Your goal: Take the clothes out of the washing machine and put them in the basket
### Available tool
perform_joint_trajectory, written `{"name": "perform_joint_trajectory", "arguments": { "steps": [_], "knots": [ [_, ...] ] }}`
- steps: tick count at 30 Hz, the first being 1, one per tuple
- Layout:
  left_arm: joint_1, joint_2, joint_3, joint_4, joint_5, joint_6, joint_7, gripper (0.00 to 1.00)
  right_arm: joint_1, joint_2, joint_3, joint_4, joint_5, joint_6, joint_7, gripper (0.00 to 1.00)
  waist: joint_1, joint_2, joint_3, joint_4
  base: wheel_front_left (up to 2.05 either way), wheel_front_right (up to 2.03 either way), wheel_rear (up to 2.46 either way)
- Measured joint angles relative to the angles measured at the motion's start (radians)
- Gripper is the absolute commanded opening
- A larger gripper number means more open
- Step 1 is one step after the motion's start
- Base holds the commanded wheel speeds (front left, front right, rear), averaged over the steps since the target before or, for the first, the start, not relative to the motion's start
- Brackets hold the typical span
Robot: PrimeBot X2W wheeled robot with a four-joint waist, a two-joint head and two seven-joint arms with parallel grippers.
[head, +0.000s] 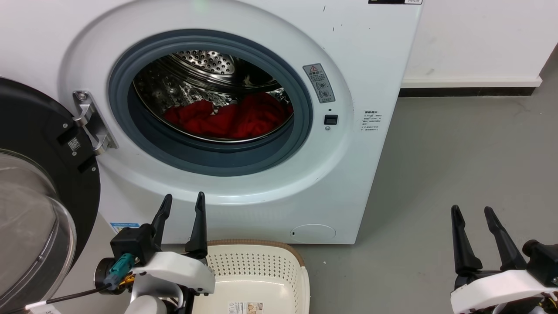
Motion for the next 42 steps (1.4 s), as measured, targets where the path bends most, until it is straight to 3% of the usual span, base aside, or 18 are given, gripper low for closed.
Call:
{"name": "perform_joint_trajectory", "arguments": {
  "steps": [42],
  "knots": [
    [-0.001,0.002,-0.031,0.032,0.264,0.033,-0.078,1.0,0.037,0.0,0.009,-0.054,-0.299,0.0,-0.046,1.0,-0.0001,0.0,-0.004,0.016,0.0,0.0,0.0]
  ]
}}
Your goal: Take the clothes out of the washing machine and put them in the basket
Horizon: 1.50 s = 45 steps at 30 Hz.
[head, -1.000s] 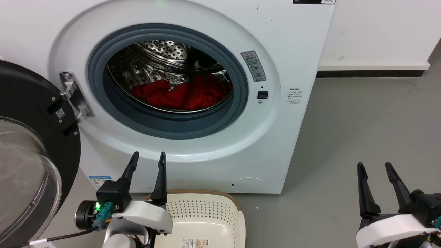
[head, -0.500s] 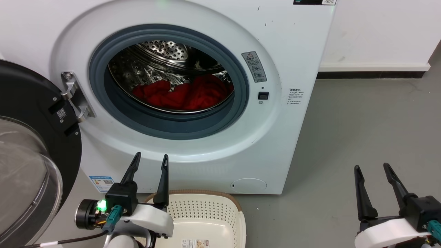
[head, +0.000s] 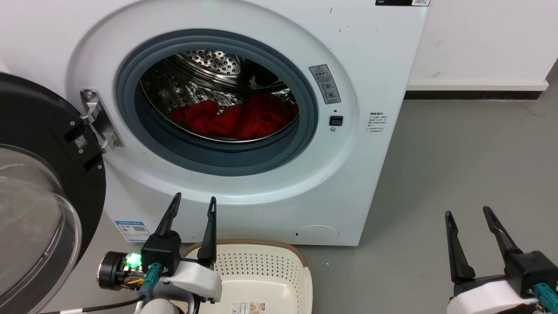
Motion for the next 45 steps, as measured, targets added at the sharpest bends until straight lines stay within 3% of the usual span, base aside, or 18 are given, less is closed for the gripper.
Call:
{"name": "perform_joint_trajectory", "arguments": {
  "steps": [17,24,30,38,45],
  "knots": [
    [-0.001,-0.015,0.03,0.008,-0.016,-0.013,0.0,1.0,0.003,0.0,0.009,-0.024,0.006,0.0,0.014,1.0,0.0,0.0,0.016,-0.005,0.0,0.0,0.0],
    [-0.065,-0.013,0.048,0.019,-0.009,-0.006,0.0,1.0,-0.023,0.0,0.035,-0.064,0.008,0.0,0.023,1.0,0.0,0.0,0.072,-0.024,0.0,0.0,0.0],
    [-0.193,-0.007,0.076,0.068,-0.02,-0.007,0.0,1.0,-0.092,0.0,0.059,-0.099,0.01,0.0,0.018,1.0,0.0001,0.0,0.183,-0.047,0.0,0.0,0.0],
    [-0.444,0.024,0.112,0.249,-0.054,-0.028,0.0,1.0,-0.19,-0.001,0.094,-0.091,0.009,0.0,0.0,1.0,0.0002,0.0,0.364,-0.094,0.0,0.0,0.0],
    [-0.667,0.095,0.135,0.424,-0.072,-0.058,0.056,1.0,-0.244,0.0,0.129,-0.063,0.049,0.0,-0.03,1.0,0.0002,0.0,0.48,-0.17,0.0,0.0,0.0]
  ]
}}
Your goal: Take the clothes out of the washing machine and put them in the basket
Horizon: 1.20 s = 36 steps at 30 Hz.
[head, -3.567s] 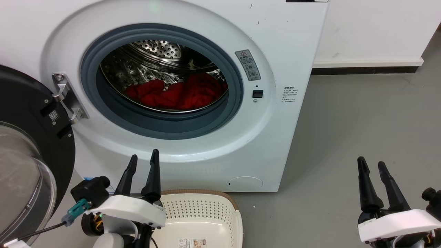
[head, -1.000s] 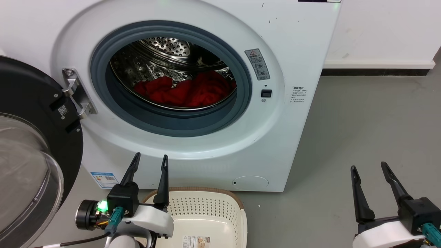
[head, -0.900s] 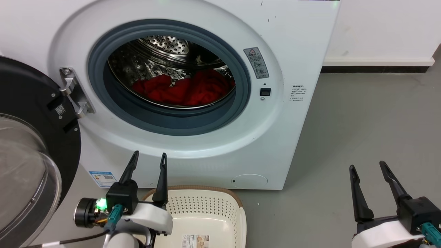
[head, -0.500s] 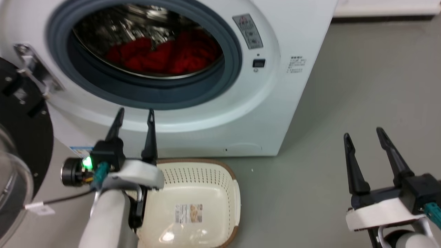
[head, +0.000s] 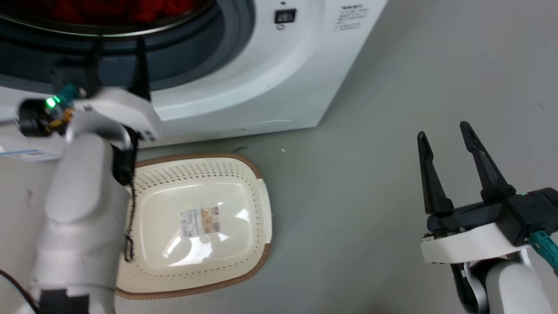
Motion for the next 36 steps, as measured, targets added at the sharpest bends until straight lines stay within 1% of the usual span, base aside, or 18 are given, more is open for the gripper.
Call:
{"name": "perform_joint_trajectory", "arguments": {
  "steps": [6,10,13,19,22,25,26,29,31,32,36],
  "knots": [
    [-0.195,0.089,0.011,0.148,-0.01,-0.032,0.066,1.0,-0.036,0.0,0.036,0.044,0.039,0.0,-0.031,1.0,0.0,0.0,0.072,-0.081,0.0,0.0,0.0],
    [-0.308,0.136,0.01,0.245,-0.017,-0.047,0.129,1.0,-0.05,-0.001,0.06,0.072,0.057,0.0,-0.048,1.0,0.0,0.0,0.108,-0.134,0.0,0.0,0.0],
    [-0.382,0.179,0.011,0.315,-0.021,-0.057,0.185,1.0,-0.063,0.0,0.085,0.085,0.067,0.0,-0.059,1.0,-0.0001,0.0,0.129,-0.172,0.0,0.0,0.0],
    [-0.507,0.262,0.007,0.423,-0.037,-0.079,0.333,1.0,-0.064,-0.001,0.127,0.111,0.092,0.0,-0.074,1.0,-0.0001,0.0,0.173,-0.241,0.0,0.0,0.0],
    [-0.574,0.308,-0.003,0.446,-0.041,-0.084,0.405,1.0,-0.064,0.0,0.141,0.115,0.108,0.0,-0.081,1.0,-0.0001,0.0,0.202,-0.272,0.0,0.0,0.0],
    [-0.634,0.349,-0.034,0.46,-0.034,-0.091,0.484,1.0,-0.064,0.0,0.153,0.123,0.118,0.0,-0.085,1.0,-0.0001,0.0,0.23,-0.302,0.0,0.0,0.0],
    [-0.653,0.355,-0.047,0.462,-0.029,-0.092,0.51,1.0,-0.063,0.0,0.153,0.125,0.119,0.0,-0.086,1.0,-0.0001,0.0,0.24,-0.309,0.0,0.0,0.0],
    [-0.707,0.341,-0.072,0.448,-0.024,-0.095,0.571,1.0,-0.063,-0.001,0.172,0.132,0.129,0.0,-0.09,1.0,-0.0001,0.0,0.277,-0.319,0.0,0.0,0.0],
    [-0.724,0.347,-0.08,0.453,-0.023,-0.096,0.631,1.0,-0.064,0.0,0.185,0.137,0.13,0.0,-0.092,1.0,-0.0001,0.0,0.299,-0.329,0.0,0.0,0.0],
    [-0.727,0.359,-0.083,0.452,-0.021,-0.095,0.652,1.0,-0.067,0.0,0.19,0.139,0.135,0.0,-0.094,1.0,-0.0001,0.0,0.308,-0.335,0.0,0.0,0.0],
    [-0.759,0.401,-0.085,0.445,-0.014,-0.059,0.738,1.0,-0.08,0.0,0.198,0.15,0.155,0.0,-0.095,1.0,-0.0002,0.0,0.338,-0.365,0.0,0.0,0.0]
  ]
}}
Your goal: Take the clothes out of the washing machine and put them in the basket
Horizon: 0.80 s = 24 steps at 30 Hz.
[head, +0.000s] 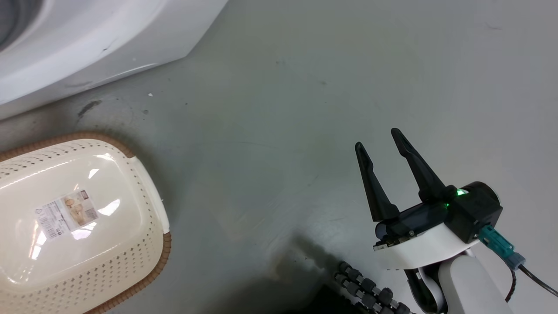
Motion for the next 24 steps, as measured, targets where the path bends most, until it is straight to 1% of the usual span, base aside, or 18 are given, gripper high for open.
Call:
{"name": "perform_joint_trajectory", "arguments": {
  "steps": [5,6,7,8,11,15,17,20,24],
  "knots": [
    [-0.007,0.01,0.003,-0.031,-0.012,0.009,0.08,1.0,0.0,0.0,0.005,0.012,0.018,0.0,-0.003,1.0,0.0,0.0,0.019,-0.023,0.0,0.0,0.0],
    [-0.006,0.013,0.005,-0.041,-0.013,0.014,0.084,0.52,0.0,0.0,0.008,0.013,0.024,0.0,-0.004,1.0,0.0,0.0,0.021,-0.026,0.0,0.0,0.0],
    [-0.003,0.014,0.004,-0.052,-0.013,0.019,0.09,0.2,0.0,0.0,0.009,0.014,0.029,0.0,-0.004,1.0,-0.0001,0.0,0.022,-0.028,0.0,0.0,0.0],
    [0.001,0.016,0.004,-0.062,-0.013,0.023,0.095,0.0,-0.001,0.0,0.009,0.014,0.03,0.0,-0.004,1.0,0.0,0.0,0.023,-0.03,0.0,0.0,0.0],
    [0.028,0.02,0.007,-0.11,-0.016,0.051,0.076,0.0,-0.004,0.0,0.008,0.014,0.034,0.0,-0.004,1.0,0.0,0.0,0.024,-0.031,0.0,0.0,0.0],
    [0.075,0.034,0.011,-0.164,-0.012,0.084,-0.006,0.0,-0.013,0.0,0.006,0.014,0.035,0.0,-0.006,1.0,0.0,0.0,0.016,-0.03,0.0,0.0,0.0],
    [0.103,0.044,0.015,-0.185,-0.01,0.098,-0.079,0.0,-0.019,0.0,0.002,0.013,0.036,0.0,-0.006,1.0,0.0,0.0,0.009,-0.028,0.0,0.0,0.0],
    [0.143,0.043,0.028,-0.196,-0.019,0.118,-0.194,0.0,-0.022,0.0,-0.007,0.013,0.036,0.0,-0.007,1.0,0.0,0.0,-0.006,-0.021,0.0,0.0,0.0],
    [0.183,0.036,0.04,-0.2,-0.028,0.128,-0.357,0.0,-0.027,0.0,-0.019,0.014,0.035,0.0,-0.007,1.0,-0.0001,0.0,-0.035,-0.01,0.0,0.0,0.0]
  ]
}}
